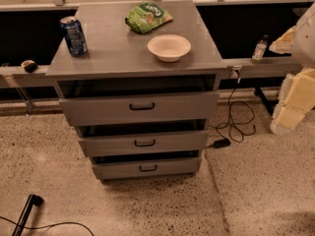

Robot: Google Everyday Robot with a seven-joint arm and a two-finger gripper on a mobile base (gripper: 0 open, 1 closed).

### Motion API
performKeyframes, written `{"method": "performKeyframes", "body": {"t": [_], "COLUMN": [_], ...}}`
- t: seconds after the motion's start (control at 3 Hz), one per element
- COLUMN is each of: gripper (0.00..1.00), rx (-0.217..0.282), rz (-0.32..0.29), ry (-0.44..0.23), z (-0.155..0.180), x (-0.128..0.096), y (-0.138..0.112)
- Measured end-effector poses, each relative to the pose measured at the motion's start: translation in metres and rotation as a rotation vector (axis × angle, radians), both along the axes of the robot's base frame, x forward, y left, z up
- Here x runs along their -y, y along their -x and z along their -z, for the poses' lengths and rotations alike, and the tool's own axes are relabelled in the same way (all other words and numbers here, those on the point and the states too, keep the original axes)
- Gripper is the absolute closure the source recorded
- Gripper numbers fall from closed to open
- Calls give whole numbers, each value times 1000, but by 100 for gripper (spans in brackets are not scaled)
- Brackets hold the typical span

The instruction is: Open top drawer

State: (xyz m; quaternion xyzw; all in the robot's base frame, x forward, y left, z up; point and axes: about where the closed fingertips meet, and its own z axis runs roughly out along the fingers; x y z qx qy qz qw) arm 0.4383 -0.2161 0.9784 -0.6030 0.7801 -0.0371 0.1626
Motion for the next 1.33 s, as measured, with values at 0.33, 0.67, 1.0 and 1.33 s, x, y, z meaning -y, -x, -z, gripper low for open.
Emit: {"method": "performKeyframes", "body": {"t": [0.33,0.67,1.0,1.33], "gripper": [0,0,0,0], "rx": [0,29,56,67], "rz": [0,-11,-53,-117], "ry": [0,39,32,-49], "z": [0,4,43,112], "x": [0,-8,-31,-52], "y": [0,-35,-103,-150]}}
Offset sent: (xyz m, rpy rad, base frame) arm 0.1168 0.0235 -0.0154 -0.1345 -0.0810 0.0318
